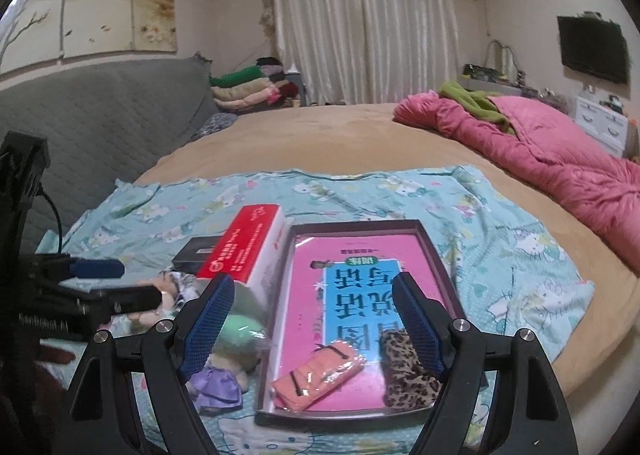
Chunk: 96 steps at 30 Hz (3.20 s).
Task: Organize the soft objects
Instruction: 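Move both open tools back to the pile beside the teddy bear, then grasp the white wipes pack with the left tool while the right tool grasps the green sponge bag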
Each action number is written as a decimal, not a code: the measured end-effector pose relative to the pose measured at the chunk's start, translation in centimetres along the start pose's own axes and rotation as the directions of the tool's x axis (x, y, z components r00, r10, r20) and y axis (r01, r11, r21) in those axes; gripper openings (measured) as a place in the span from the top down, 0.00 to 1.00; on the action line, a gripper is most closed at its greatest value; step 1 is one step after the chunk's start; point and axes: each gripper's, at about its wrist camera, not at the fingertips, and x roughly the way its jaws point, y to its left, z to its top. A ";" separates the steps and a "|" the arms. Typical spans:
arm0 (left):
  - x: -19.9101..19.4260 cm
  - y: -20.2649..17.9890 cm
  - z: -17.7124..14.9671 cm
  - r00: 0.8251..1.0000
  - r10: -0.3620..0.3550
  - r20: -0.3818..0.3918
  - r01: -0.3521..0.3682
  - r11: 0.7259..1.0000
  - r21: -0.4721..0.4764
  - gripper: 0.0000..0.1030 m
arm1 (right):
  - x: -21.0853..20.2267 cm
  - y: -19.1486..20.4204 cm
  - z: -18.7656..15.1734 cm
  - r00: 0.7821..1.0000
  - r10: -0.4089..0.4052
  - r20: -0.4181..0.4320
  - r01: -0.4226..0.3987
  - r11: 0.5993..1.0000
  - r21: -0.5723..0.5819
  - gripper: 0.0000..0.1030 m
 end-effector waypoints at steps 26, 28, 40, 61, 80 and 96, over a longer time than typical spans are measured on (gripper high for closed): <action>0.3 12.2 -4.0 0.990 0.119 -0.070 -0.129 0.978 -0.165 0.15 | 4.3 6.2 -2.3 0.983 0.086 -0.162 -0.119 0.970 -0.211 0.20; 0.9 12.3 -4.5 0.990 0.114 -0.087 -0.127 0.980 -0.152 0.15 | 4.6 6.3 -2.4 0.983 0.085 -0.165 -0.120 0.969 -0.216 0.20; 4.4 12.9 -6.6 0.984 0.052 -0.169 -0.077 0.986 -0.147 0.15 | 7.1 6.7 -3.6 0.972 0.085 -0.218 -0.135 0.965 -0.224 0.20; 6.4 13.2 -6.8 0.979 -0.093 -0.180 0.060 0.982 -0.179 0.42 | 12.8 7.8 -4.8 0.941 0.061 -0.334 -0.168 0.938 -0.302 0.20; 7.1 12.8 -7.0 0.975 -0.084 -0.205 0.040 0.976 -0.213 0.76 | 14.2 8.6 -5.2 0.950 0.064 -0.307 -0.188 0.899 -0.395 0.56; 4.4 10.8 -6.6 0.990 -0.022 -0.140 -0.001 0.988 -0.157 0.84 | 10.8 5.5 -3.8 0.948 0.210 -0.238 -0.254 0.952 -0.172 0.59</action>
